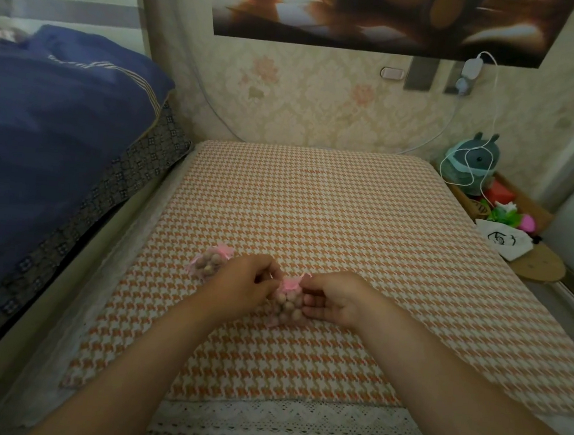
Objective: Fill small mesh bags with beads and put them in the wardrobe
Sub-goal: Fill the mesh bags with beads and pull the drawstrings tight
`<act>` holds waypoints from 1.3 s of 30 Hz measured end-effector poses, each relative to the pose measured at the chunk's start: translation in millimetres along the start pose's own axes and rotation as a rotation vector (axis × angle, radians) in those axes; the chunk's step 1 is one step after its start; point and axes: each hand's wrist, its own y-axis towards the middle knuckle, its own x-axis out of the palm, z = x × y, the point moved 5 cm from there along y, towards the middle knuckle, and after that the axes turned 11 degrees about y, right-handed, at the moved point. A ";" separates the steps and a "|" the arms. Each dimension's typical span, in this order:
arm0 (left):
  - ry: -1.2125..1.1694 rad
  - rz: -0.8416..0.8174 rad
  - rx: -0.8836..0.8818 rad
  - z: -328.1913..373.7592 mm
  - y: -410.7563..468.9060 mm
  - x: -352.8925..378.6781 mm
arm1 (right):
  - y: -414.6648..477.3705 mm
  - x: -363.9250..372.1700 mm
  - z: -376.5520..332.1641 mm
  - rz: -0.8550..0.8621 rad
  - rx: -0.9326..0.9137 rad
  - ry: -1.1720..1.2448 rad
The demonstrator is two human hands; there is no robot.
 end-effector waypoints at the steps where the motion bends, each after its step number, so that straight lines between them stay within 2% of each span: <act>1: 0.002 0.006 0.019 1.9 -1.5 -1.2 | 0.3 -0.7 -0.4 0.004 0.002 0.014; 6: -0.110 -0.036 0.041 8.5 -4.4 -0.1 | 2.9 -1.7 0.7 0.035 0.014 0.001; 11: -0.069 -0.075 -0.019 5.1 -5.7 0.3 | 4.6 -1.6 0.5 0.061 -0.033 0.002; 14: 0.059 -0.010 -0.019 5.0 -8.0 1.4 | 5.3 -1.4 -0.5 0.081 -0.050 -0.017; 17: 0.086 0.090 -0.041 10.9 -7.5 5.6 | 2.3 -7.2 -5.0 0.157 -0.118 -0.038; 19: 0.051 0.116 -0.057 10.6 -5.4 8.6 | -1.6 -15.1 -11.4 0.241 -0.249 -0.143; 22: -0.021 0.110 -0.073 7.3 -2.4 10.5 | -11.2 -18.4 -28.3 0.331 -0.703 -0.669; 23: -0.048 0.112 -0.079 6.6 -1.8 10.6 | -16.0 -14.7 -30.5 0.326 -0.831 -0.818; 25: -0.075 0.132 -0.094 5.1 -0.7 10.4 | -21.0 -8.3 -31.4 0.264 -0.952 -1.022; 28: -0.099 0.156 -0.110 1.8 0.8 9.8 | -22.0 -1.6 -27.9 0.118 -0.918 -1.167; 30: -0.122 0.152 -0.106 -0.2 1.7 10.4 | -21.7 -3.3 -27.7 0.086 -0.868 -1.151; 34: -0.114 0.161 -0.093 -1.5 3.6 13.1 | -18.3 -10.0 -30.4 0.034 -0.765 -0.936; 39: -0.067 0.200 -0.070 1.3 4.0 13.7 | -29.7 6.0 -26.8 -0.059 -1.045 -1.111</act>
